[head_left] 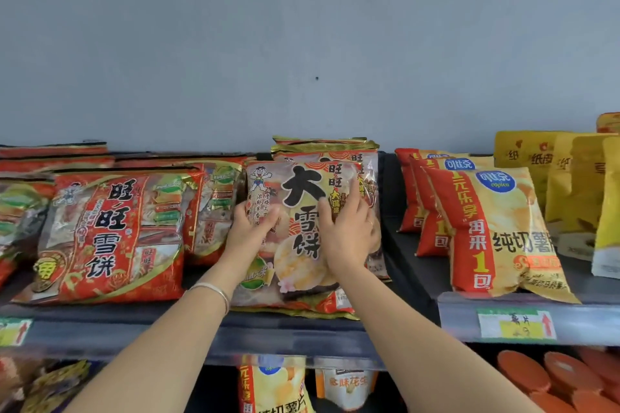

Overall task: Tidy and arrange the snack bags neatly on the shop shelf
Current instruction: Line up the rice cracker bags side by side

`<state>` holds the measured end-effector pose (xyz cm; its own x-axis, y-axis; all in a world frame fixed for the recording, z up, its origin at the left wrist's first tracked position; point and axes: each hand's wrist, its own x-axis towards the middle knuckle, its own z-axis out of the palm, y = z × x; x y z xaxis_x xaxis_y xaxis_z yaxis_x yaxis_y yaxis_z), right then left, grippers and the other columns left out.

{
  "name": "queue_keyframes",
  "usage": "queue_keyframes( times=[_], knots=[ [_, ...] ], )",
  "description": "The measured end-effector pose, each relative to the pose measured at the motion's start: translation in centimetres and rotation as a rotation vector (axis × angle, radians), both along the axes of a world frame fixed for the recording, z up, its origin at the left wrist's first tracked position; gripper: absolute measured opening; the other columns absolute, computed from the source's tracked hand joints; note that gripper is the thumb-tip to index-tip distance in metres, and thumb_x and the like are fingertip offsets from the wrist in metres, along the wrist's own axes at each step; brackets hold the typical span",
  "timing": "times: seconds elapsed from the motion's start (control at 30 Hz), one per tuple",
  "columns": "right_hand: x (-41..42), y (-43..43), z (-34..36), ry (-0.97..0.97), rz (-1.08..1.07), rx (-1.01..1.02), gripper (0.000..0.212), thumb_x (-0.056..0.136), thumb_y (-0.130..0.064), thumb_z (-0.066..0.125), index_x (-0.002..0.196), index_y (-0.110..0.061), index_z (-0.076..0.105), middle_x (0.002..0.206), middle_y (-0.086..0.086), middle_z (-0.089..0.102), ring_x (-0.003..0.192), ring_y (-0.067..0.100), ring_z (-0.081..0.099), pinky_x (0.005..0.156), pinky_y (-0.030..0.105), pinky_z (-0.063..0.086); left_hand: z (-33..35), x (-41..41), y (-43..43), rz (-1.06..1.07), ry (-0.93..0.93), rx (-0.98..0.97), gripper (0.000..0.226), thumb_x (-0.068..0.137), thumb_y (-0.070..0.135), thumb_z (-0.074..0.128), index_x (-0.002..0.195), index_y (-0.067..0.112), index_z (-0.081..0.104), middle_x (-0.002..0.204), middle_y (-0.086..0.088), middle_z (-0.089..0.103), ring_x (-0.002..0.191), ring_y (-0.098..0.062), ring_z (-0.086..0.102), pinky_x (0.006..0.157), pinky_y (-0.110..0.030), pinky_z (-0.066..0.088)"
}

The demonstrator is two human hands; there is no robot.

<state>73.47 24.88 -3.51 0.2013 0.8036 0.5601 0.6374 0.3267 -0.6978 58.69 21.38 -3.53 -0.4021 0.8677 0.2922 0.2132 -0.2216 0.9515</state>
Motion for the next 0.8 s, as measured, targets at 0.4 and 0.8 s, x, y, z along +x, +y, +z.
queue_keyframes(
  times=[0.4,0.8],
  knots=[
    [1.1,1.7,0.7,0.465,0.136,-0.254,0.092,0.077,-0.081,0.033,0.149,-0.024,0.023,0.143,0.009,0.046,0.128,0.032,0.047,0.106,0.052,0.039,-0.5,-1.7,0.6,-0.233,-0.224,-0.025,0.058,0.089,0.045,0.056,0.138,0.021,0.036,0.109,0.009,0.048,0.108,-0.013,0.045,0.087,-0.031,0.035],
    [2.1,2.1,4.4,0.175,0.001,-0.080,0.062,0.095,-0.059,0.032,0.145,-0.022,0.035,0.148,0.008,0.033,0.133,0.030,0.036,0.104,0.044,0.036,2.0,-2.3,2.1,-0.039,-0.057,0.147,0.073,0.088,0.054,0.053,0.148,0.034,0.016,0.156,0.002,0.014,0.143,-0.022,0.018,0.114,-0.050,0.021]
  ],
)
